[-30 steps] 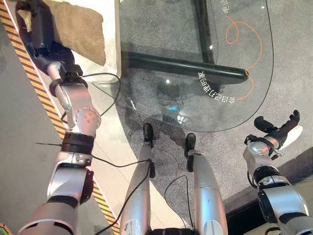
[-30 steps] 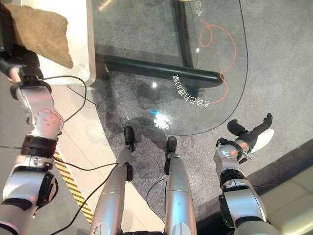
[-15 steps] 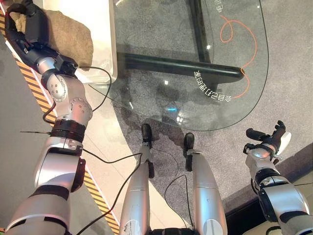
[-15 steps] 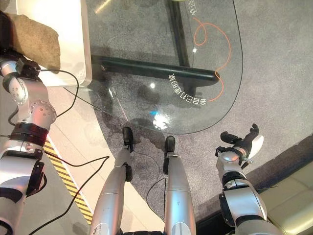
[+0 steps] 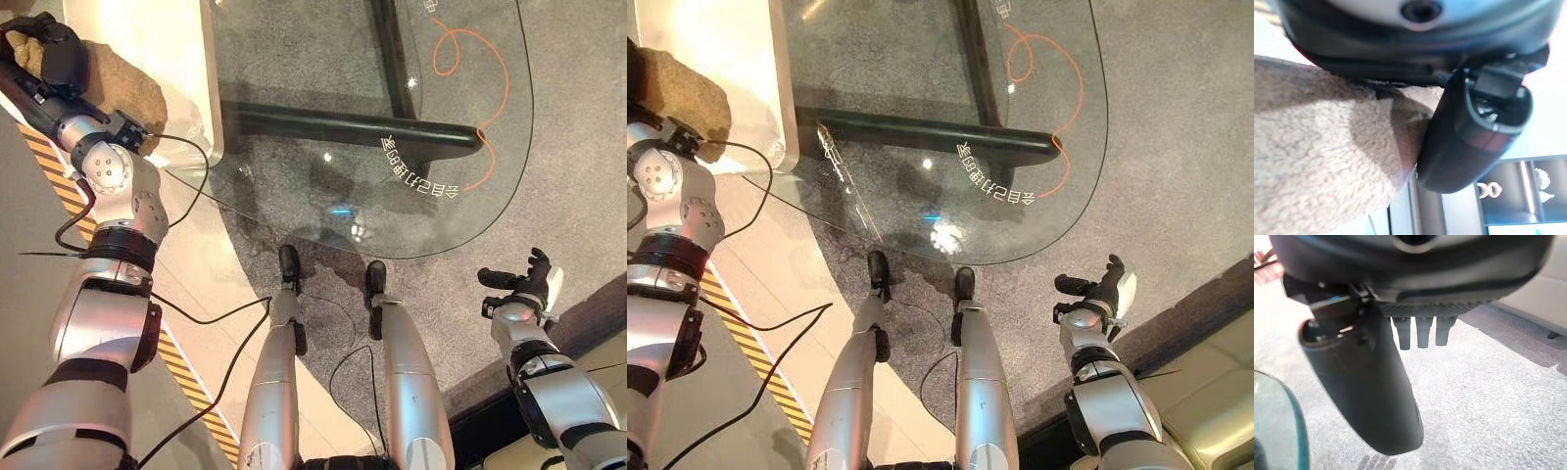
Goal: Wipe the table with a cloth and put it in the basket.
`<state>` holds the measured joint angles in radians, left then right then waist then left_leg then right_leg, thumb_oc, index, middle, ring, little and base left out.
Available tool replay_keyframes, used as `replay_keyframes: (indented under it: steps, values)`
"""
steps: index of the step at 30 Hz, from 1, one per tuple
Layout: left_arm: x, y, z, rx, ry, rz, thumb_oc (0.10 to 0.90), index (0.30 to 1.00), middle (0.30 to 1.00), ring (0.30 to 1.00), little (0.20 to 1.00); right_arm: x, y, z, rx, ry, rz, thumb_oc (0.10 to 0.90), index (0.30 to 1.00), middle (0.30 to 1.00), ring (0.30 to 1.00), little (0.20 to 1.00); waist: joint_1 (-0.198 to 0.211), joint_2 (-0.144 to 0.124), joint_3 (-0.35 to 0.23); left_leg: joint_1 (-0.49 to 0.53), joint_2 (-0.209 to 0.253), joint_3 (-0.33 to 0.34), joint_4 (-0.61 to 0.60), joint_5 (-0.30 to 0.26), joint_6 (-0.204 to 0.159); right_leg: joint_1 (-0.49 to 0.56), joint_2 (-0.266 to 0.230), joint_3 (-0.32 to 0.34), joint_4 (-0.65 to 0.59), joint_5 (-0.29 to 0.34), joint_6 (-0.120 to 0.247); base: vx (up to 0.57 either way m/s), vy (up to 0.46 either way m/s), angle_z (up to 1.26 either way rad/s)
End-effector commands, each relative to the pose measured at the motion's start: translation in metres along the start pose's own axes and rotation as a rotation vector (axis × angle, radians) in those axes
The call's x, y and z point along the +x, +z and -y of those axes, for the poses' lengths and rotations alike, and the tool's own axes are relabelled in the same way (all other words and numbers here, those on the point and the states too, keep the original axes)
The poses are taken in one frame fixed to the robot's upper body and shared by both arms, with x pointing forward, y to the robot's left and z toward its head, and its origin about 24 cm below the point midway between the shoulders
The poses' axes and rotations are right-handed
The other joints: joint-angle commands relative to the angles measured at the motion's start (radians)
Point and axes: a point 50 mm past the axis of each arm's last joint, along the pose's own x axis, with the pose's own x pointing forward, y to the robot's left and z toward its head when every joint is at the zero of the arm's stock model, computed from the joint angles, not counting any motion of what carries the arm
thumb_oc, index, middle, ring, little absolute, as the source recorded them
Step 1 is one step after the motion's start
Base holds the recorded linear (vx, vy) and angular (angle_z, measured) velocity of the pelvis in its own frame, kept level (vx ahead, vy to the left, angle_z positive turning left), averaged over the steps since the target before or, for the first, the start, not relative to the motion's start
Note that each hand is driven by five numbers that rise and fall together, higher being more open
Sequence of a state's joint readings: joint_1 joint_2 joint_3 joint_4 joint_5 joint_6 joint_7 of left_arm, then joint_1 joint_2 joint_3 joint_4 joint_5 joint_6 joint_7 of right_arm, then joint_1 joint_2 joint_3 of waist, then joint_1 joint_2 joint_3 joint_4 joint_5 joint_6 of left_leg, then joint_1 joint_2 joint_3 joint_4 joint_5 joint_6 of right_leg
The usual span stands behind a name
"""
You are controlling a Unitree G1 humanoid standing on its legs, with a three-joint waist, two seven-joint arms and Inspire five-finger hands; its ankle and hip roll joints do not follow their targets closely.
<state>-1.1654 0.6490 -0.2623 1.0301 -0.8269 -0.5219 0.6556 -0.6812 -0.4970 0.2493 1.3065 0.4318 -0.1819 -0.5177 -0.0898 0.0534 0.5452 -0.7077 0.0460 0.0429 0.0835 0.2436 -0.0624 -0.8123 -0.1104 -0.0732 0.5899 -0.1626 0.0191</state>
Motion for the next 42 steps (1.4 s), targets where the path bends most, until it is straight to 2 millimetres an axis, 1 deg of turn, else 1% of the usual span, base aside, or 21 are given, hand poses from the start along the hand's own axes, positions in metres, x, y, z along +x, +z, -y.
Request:
replay_keyframes:
  steps: [1,2,3,4,5,7,10,14,21,22,30,42]
  values:
    - [0.036,0.096,0.010,-0.065,0.033,0.334,0.100,0.300,0.300,0.300,0.200,0.008,-0.009,0.028,-0.063,-0.067,-0.002,0.800,0.900,0.900,0.900,0.900,-0.010,-0.019,-0.025,0.015,-0.020,0.023,0.157,-0.212,-0.004,0.080,0.010,0.019,-0.308,0.171,0.046,0.00,0.000,0.00]
    - [0.036,0.096,0.011,-0.017,0.032,0.340,0.100,0.300,0.300,0.300,0.200,0.007,-0.010,0.026,-0.076,-0.049,-0.002,0.800,0.900,0.900,0.900,0.900,-0.013,-0.021,-0.025,0.016,-0.019,0.022,0.161,-0.220,-0.005,0.080,0.013,0.021,-0.303,0.163,0.046,0.00,0.000,0.00]
    - [0.036,0.097,0.012,-0.012,0.031,0.342,0.100,0.300,0.300,0.300,0.200,0.007,-0.010,0.026,-0.075,-0.048,0.000,0.800,0.900,0.900,0.900,0.900,-0.013,-0.022,-0.025,0.010,-0.019,0.023,0.160,-0.212,-0.004,0.074,0.013,0.021,-0.305,0.171,0.045,0.00,0.000,0.00]
    - [0.037,0.096,0.013,0.022,0.027,0.341,0.100,0.300,0.300,0.300,0.200,0.006,-0.012,0.024,-0.094,-0.030,-0.006,0.800,0.900,0.900,0.900,0.900,-0.014,-0.023,-0.025,0.010,-0.018,0.022,0.166,-0.220,-0.005,0.074,0.015,0.023,-0.299,0.163,0.046,0.00,0.000,0.00]
    - [0.037,0.096,0.017,0.067,0.017,0.343,0.100,0.300,0.300,0.300,0.200,0.006,-0.012,0.021,-0.120,-0.007,-0.005,0.800,0.900,0.900,0.900,0.900,-0.017,-0.026,-0.025,-0.003,-0.018,0.022,0.166,-0.212,-0.004,0.062,0.016,0.025,-0.302,0.171,0.045,0.00,0.000,0.00]
    - [0.036,0.095,0.020,0.115,0.011,0.345,0.100,0.300,0.300,0.300,0.200,0.005,-0.014,0.020,-0.135,0.003,-0.010,0.800,0.900,0.900,0.900,0.900,-0.018,-0.027,-0.025,-0.001,-0.017,0.021,0.168,-0.218,-0.006,0.063,0.018,0.027,-0.300,0.165,0.045,0.00,0.000,0.00]
    - [0.036,0.094,0.023,0.174,0.013,0.343,0.100,0.300,0.300,0.300,0.200,0.003,-0.018,0.017,-0.149,0.022,-0.022,0.800,0.900,0.900,0.900,0.900,-0.021,-0.028,-0.025,-0.015,-0.020,0.020,0.165,-0.208,-0.004,0.048,0.025,0.033,-0.302,0.174,0.044,0.00,0.000,0.00]
    - [0.036,0.092,0.026,0.227,0.012,0.333,0.100,0.300,0.300,0.300,0.200,0.000,-0.022,0.014,-0.159,0.028,-0.032,0.800,0.900,0.900,0.900,0.900,-0.023,-0.029,-0.025,-0.015,-0.020,0.017,0.167,-0.215,-0.003,0.048,0.028,0.037,-0.299,0.168,0.044,0.00,0.000,0.00]
    - [0.039,0.082,0.023,0.346,-0.001,0.270,0.100,0.300,0.300,0.300,0.200,0.000,-0.022,0.014,-0.160,0.019,-0.027,0.800,0.900,0.900,0.900,0.900,-0.029,-0.028,-0.025,-0.031,-0.021,0.015,0.174,-0.213,-0.002,0.030,0.031,0.043,-0.295,0.171,0.044,0.00,0.000,0.00]
    - [0.040,0.082,0.023,0.354,-0.005,0.266,0.100,0.300,0.300,0.300,0.200,0.000,-0.021,0.014,-0.157,0.019,-0.024,0.800,0.900,0.900,0.900,0.900,-0.030,-0.029,-0.025,-0.038,-0.021,0.017,0.172,-0.206,-0.001,0.023,0.031,0.043,-0.297,0.179,0.044,0.00,0.000,0.00]
    - [0.044,0.074,0.019,0.495,-0.003,0.207,0.100,0.300,0.300,0.300,0.200,-0.001,-0.025,0.013,-0.158,0.022,-0.027,0.800,0.900,0.900,0.900,0.900,-0.035,-0.035,-0.025,-0.046,-0.021,0.013,0.176,-0.212,0.001,0.013,0.037,0.049,-0.296,0.178,0.046,0.01,0.000,0.00]
    - [0.045,0.061,0.011,0.633,-0.035,0.156,0.100,0.300,0.300,0.300,0.200,-0.002,-0.025,0.013,-0.155,0.016,-0.024,0.800,0.900,0.900,0.900,0.900,-0.035,-0.038,-0.025,-0.068,-0.020,0.013,0.186,-0.213,0.005,-0.008,0.039,0.051,-0.293,0.185,0.049,0.00,0.000,0.00]
